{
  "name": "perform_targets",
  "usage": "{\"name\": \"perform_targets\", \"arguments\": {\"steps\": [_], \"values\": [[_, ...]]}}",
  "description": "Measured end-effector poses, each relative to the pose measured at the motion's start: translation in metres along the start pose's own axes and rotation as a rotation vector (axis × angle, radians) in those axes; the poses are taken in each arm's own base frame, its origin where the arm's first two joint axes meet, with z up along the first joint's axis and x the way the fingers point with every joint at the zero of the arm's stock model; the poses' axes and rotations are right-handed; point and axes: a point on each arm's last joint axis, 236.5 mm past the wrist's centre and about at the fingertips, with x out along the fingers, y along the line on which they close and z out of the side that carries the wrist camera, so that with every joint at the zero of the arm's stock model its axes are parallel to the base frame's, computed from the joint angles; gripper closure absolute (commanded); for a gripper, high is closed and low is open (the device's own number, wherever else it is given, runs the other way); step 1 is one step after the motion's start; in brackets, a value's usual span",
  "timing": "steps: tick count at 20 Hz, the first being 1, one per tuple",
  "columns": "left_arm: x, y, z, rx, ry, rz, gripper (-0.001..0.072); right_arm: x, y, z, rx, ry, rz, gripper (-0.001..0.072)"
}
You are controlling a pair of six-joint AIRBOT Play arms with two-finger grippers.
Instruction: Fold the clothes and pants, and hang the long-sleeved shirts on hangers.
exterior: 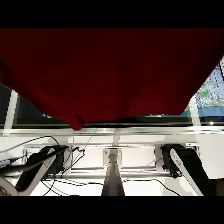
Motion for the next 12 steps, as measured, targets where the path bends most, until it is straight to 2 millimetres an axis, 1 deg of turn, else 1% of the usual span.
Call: {"name": "perform_targets", "arguments": {"steps": [1, 2, 3, 4, 6, 7, 8, 9, 10, 12], "values": [[0.02, 0.006, -0.04, -0.042, 0.107, -0.035, 0.0685, 0.022, -0.006, -0.019, 0.03, 0.067, 0.014, 0.0697], [0.038, 0.011, -0.086, -0.075, 0.224, -0.073, 0.0685, 0.046, -0.013, -0.041, 0.061, 0.139, 0.027, 0.0697], [0.052, 0.014, -0.132, -0.106, 0.335, -0.107, 0.0685, 0.069, -0.019, -0.063, 0.094, 0.204, 0.039, 0.0697], [0.064, 0.017, -0.18, -0.136, 0.447, -0.136, 0.0685, 0.092, -0.026, -0.089, 0.124, 0.273, 0.047, 0.0696], [0.081, 0.022, -0.264, -0.201, 0.612, -0.164, 0.0685, 0.139, -0.042, -0.138, 0.188, 0.382, 0.049, 0.0696], [0.088, 0.022, -0.297, -0.233, 0.668, -0.169, 0.0685, 0.161, -0.05, -0.161, 0.217, 0.423, 0.043, 0.0696], [0.095, 0.023, -0.329, -0.26, 0.709, -0.164, 0.0685, 0.18, -0.058, -0.183, 0.24, 0.455, 0.035, 0.0696], [0.102, 0.023, -0.354, -0.276, 0.735, -0.154, 0.0684, 0.198, -0.065, -0.203, 0.262, 0.48, 0.024, 0.0696], [0.109, 0.022, -0.376, -0.286, 0.751, -0.139, 0.0684, 0.213, -0.072, -0.219, 0.278, 0.493, 0.01, 0.0696], [0.122, 0.023, -0.402, -0.285, 0.749, -0.099, 0.0683, 0.239, -0.085, -0.248, 0.304, 0.509, -0.021, 0.0696]]}}
